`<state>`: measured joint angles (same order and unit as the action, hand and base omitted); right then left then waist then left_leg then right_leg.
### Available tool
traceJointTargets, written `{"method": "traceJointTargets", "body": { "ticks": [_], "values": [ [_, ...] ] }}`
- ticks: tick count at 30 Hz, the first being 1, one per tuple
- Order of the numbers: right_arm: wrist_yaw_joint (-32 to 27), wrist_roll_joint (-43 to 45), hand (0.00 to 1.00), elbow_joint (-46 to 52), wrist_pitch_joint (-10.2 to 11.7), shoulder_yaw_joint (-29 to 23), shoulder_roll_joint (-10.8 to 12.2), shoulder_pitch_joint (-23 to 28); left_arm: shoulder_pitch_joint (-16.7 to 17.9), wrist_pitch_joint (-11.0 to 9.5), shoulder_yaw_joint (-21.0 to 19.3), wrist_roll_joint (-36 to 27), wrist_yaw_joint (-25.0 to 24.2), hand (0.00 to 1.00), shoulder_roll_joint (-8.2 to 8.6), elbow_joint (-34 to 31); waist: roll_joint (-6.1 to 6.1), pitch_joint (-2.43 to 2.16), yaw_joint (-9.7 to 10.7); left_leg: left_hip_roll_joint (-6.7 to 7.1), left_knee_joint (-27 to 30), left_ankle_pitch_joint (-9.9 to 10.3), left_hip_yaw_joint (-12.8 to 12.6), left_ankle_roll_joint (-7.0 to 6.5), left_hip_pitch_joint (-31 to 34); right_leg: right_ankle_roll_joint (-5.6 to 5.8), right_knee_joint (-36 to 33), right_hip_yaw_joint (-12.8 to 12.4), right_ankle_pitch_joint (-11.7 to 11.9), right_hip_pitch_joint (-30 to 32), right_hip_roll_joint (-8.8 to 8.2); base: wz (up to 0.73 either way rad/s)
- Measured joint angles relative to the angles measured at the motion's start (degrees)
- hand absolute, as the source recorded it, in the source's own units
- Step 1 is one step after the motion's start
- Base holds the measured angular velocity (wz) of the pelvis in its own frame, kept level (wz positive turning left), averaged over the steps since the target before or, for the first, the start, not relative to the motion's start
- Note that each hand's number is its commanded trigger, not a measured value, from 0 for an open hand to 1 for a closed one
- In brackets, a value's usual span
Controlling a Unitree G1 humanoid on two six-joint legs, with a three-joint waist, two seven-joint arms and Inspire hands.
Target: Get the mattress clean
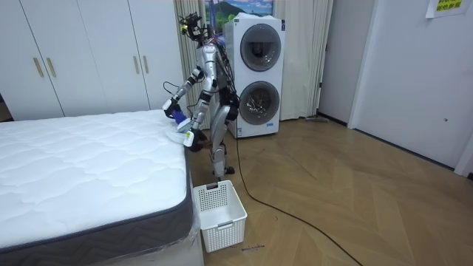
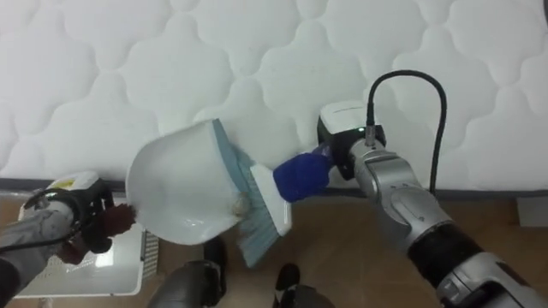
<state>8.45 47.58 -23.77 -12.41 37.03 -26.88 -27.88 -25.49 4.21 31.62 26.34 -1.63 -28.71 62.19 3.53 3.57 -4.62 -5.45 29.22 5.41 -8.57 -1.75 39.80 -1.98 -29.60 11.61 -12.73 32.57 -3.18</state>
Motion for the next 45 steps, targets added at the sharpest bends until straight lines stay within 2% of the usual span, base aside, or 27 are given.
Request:
{"method": "traceJointTargets", "body": {
  "ticks": [5, 8, 11, 18, 20, 25, 28, 32, 35, 37, 40, 43, 44, 45],
  "values": [
    [1.63, -0.67, 1.0, 0.02, 0.81, 0.11, 1.57, -0.01, -0.1, -0.14, 0.44, -6.8, -3.39, 1.0, 0.01, 3.9, -0.02, 0.01, 0.44, 0.23, -0.22, 0.01, 0.92, 0.04, 0.0, -0.11, -0.44, 0.32, -0.22, 0.16, 0.01, 0.06],
    [3.46, -2.16, 1.0, 0.02, 3.31, 1.96, 1.84, 0.0, -0.26, -0.15, 0.63, -12.33, -6.41, 1.0, 0.03, 6.18, -0.01, 0.01, 0.61, 0.32, -0.25, -0.1, 0.99, 0.16, 0.02, -0.24, -0.8, 0.59, -0.3, 0.25, -0.11, 0.04],
    [4.89, -4.69, 1.0, 0.02, 4.43, 2.44, 2.67, 0.0, -1.06, -0.13, 0.63, -15.62, -8.35, 1.0, 0.32, 8.58, -0.01, 0.01, 0.68, 0.44, -0.24, -0.13, 0.76, 0.17, 0.03, -0.36, -1.52, 0.59, -0.54, 0.57, -0.46, 0.0],
    [7.85, -7.35, 1.0, -0.25, 4.88, 2.34, 4.28, 0.0, -2.93, -0.05, 0.51, -15.95, -11.84, 1.0, 0.38, 11.63, -0.07, 0.05, 1.33, 0.31, 0.03, -0.12, 0.4, 0.22, 0.04, -0.65, -2.44, 0.51, -1.06, 0.99, -0.6, 0.0],
    [8.13, -8.32, 1.0, -0.29, 4.91, 2.33, 4.38, 0.0, -3.2, -0.04, 0.61, -18.31, -13.1, 1.0, 0.36, 12.34, -0.13, 0.08, 1.56, 0.34, -0.08, -0.13, 0.49, 0.24, 0.06, -0.65, -2.39, 0.4, -1.06, 1.04, -0.61, 0.0],
    [6.97, -10.02, 1.0, -0.97, 5.62, 2.19, 4.39, 0.01, -3.01, -0.09, 0.66, -24.65, -15.25, 1.0, 0.67, 12.46, -0.13, 0.08, 1.71, 0.81, -0.45, -0.19, 0.71, 0.28, -0.03, -0.45, -2.37, 0.66, -1.24, 0.94, -1.06, 0.05],
    [4.87, -11.6, 1.0, -3.94, 6.91, 2.14, 4.47, 0.09, -2.96, -0.53, 0.65, -25.77, -15.25, 1.0, 1.13, 12.1, -0.13, 0.09, 1.68, 1.05, -0.43, -0.18, 0.85, 0.25, -0.13, -0.25, -2.31, 0.73, -1.36, 0.69, -1.52, 0.03],
    [3.3, -11.34, 1.0, -5.78, 7.09, 1.43, 4.25, 1.17, -2.75, -0.96, 0.45, -25.76, -14.79, 1.0, 1.35, 11.38, -0.13, 0.08, 2.15, 1.28, -0.42, -0.06, 0.86, 0.07, -0.15, -0.05, -2.54, 0.87, -1.62, 0.69, -1.8, 0.03],
    [0.6, -13.51, 1.0, -7.52, 9.28, -0.98, 3.34, 1.73, -2.21, -0.95, -0.46, -26.02, -13.06, 1.0, 1.43, 7.88, -0.16, 0.06, 2.87, 1.86, -0.57, -0.06, 1.01, 0.06, -0.87, 0.15, -3.07, 0.78, -2.1, 0.16, -1.96, 0.09],
    [-0.97, -15.89, 1.0, -7.46, 9.99, -2.9, 2.28, 3.15, -0.92, -1.06, -2.35, -27.82, -11.4, 1.0, 1.65, 5.14, -0.28, -0.01, 2.66, 1.91, -0.48, -0.07, 0.94, 0.05, -1.79, 0.22, -2.86, 0.51, -2.14, -0.8, -1.95, -0.05],
    [-4.12, -19.67, 1.0, -7.5, 10.51, -7.25, 1.95, 7.06, 2.31, -1.64, -6.02, -31.45, -9.62, 1.0, 2.67, 1.22, -1.0, -0.43, 2.84, 1.94, -0.95, 0.09, 0.92, -0.03, -3.75, 0.32, -1.51, 0.61, -2.09, -3.21, -1.88, -0.02],
    [-5.17, -22.58, 1.0, -7.56, 10.54, -11.1, 1.95, 8.78, 6.31, -1.69, -10.65, -31.83, -8.42, 1.0, 3.63, -2.49, -1.07, -0.66, 2.89, 2.19, -2.44, 0.07, 0.01, -0.03, -6.11, 0.5, -1.19, -0.58, -2.07, -4.4, -2.07, -0.14],
    [-6.12, -23.68, 1.0, -7.56, 10.53, -12.38, 1.89, 8.93, 8.0, -1.68, -11.66, -31.84, -7.87, 1.0, 3.62, -4.25, -1.36, -0.95, 3.17, 2.21, -2.74, 0.07, -0.21, -0.03, -6.74, 0.5, -1.0, -0.66, -2.07, -4.96, -2.14, -0.13],
    [-6.74, -24.53, 1.0, -7.58, 10.53, -13.3, 1.89, 8.98, 8.4, -1.68, -11.77, -31.86, -7.73, 1.0, 3.62, -4.85, -1.41, -0.98, 3.3, 2.23, -2.92, 0.07, -0.3, -0.03, -7.19, 0.5, -0.85, -0.66, -2.07, -5.38, -2.2, 0.0]
  ]
}}
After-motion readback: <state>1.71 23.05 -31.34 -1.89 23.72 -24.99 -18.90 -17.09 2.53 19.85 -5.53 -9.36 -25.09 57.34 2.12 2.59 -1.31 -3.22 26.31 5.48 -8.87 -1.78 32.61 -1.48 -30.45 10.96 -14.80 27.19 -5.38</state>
